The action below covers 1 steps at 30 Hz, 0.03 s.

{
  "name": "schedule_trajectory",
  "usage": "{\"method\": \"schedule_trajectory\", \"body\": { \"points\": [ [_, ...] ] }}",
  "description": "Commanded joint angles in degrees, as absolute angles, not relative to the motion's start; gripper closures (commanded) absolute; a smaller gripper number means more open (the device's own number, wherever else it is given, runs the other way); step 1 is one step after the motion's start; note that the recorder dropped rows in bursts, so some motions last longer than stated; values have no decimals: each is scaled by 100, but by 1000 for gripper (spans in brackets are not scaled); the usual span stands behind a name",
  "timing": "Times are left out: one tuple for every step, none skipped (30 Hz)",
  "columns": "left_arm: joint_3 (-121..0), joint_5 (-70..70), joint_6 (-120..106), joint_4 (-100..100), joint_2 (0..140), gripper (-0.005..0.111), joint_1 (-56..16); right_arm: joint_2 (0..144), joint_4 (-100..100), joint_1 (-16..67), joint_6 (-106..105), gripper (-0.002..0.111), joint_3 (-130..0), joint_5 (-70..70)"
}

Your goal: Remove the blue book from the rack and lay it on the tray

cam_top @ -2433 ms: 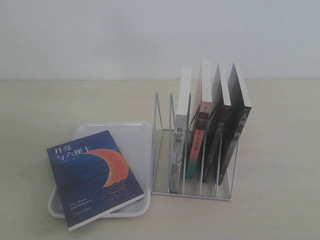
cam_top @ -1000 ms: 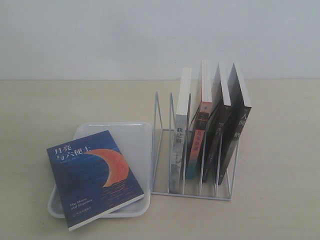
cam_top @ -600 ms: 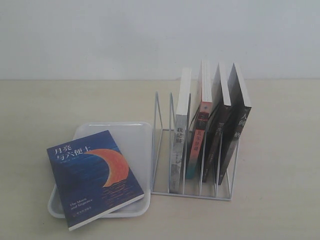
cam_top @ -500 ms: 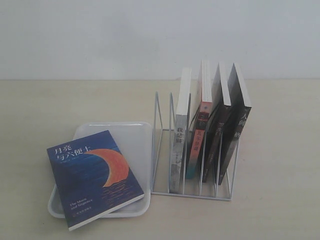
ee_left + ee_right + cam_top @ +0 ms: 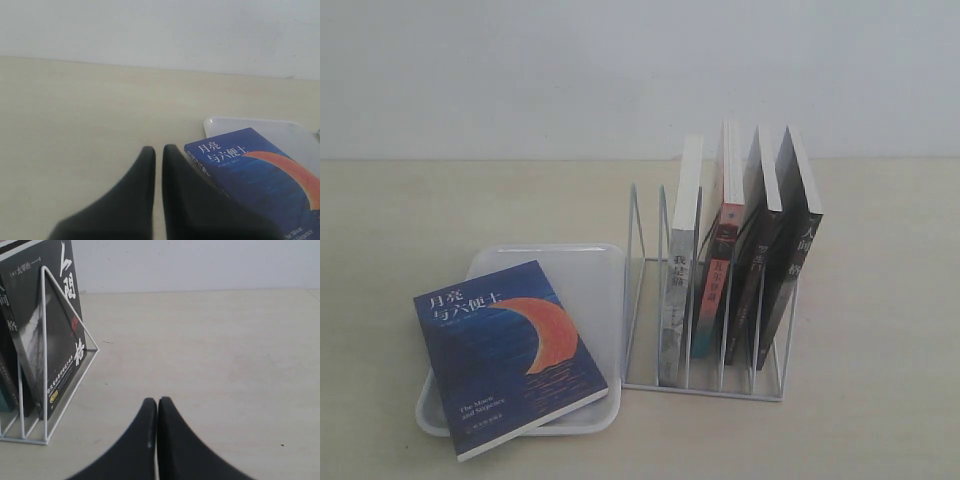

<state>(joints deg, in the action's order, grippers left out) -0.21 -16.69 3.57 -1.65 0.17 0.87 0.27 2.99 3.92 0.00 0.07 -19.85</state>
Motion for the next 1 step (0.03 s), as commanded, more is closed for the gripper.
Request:
{"method": "schedule_trajectory", "body": {
  "points": [
    [0,-1681,335,-229,0,102,105,0,291,354,0,108,0,-1899]
  ]
}}
